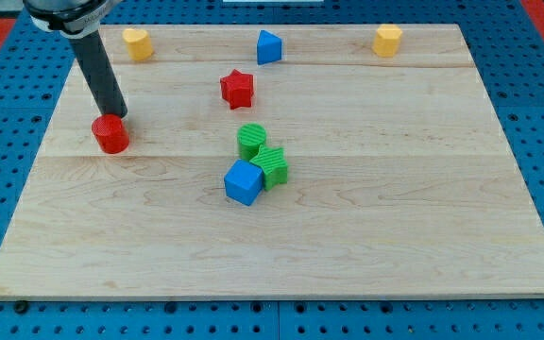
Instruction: Push the red star slightly down
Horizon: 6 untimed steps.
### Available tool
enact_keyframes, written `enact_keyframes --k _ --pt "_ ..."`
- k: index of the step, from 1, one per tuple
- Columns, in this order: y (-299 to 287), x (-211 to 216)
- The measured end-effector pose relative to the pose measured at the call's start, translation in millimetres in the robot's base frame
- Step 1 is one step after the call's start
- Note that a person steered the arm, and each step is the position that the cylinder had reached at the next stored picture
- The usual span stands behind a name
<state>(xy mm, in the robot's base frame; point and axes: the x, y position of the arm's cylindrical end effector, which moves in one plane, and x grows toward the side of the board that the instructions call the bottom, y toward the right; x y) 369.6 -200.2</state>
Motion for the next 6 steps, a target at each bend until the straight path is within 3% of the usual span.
enact_keyframes --k 1,5,6 --pt "30 -4" --pt "29 -55" --pt "84 -55"
